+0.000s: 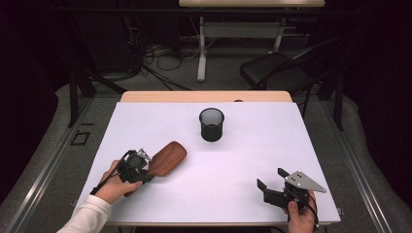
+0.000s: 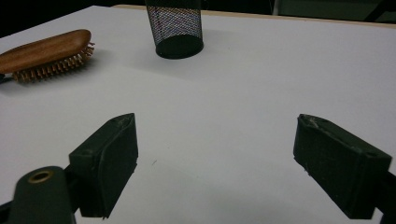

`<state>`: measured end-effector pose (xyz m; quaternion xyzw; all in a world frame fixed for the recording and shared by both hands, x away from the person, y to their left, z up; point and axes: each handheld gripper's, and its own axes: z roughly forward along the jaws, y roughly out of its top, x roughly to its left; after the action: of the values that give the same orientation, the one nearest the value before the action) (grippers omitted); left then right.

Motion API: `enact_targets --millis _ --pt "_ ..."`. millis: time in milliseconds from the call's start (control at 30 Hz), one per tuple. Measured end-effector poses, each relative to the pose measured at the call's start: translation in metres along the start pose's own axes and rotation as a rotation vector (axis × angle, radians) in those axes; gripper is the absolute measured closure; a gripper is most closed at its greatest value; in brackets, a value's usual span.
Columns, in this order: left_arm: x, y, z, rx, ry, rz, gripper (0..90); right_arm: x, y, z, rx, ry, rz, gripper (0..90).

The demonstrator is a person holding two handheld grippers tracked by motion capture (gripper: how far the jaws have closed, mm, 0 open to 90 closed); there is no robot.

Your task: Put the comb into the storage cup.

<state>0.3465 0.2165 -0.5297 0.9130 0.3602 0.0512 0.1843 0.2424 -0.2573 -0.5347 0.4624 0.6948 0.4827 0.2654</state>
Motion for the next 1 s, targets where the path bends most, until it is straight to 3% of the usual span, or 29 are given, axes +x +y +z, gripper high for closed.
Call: enact_targets --millis 533,1000 --pt "0.0014 -0.0017 -0.0016 -0.034 -0.005 -0.016 72.8 -0.0002 -0.0001 0.0000 0.003 0.000 0.000 13.7" --pt "0.0039 -0.0062 -0.0038 -0.106 -0.017 -0.057 72.8 -0.0002 -0.0001 0.0003 0.001 0.001 -0.002 13.7"
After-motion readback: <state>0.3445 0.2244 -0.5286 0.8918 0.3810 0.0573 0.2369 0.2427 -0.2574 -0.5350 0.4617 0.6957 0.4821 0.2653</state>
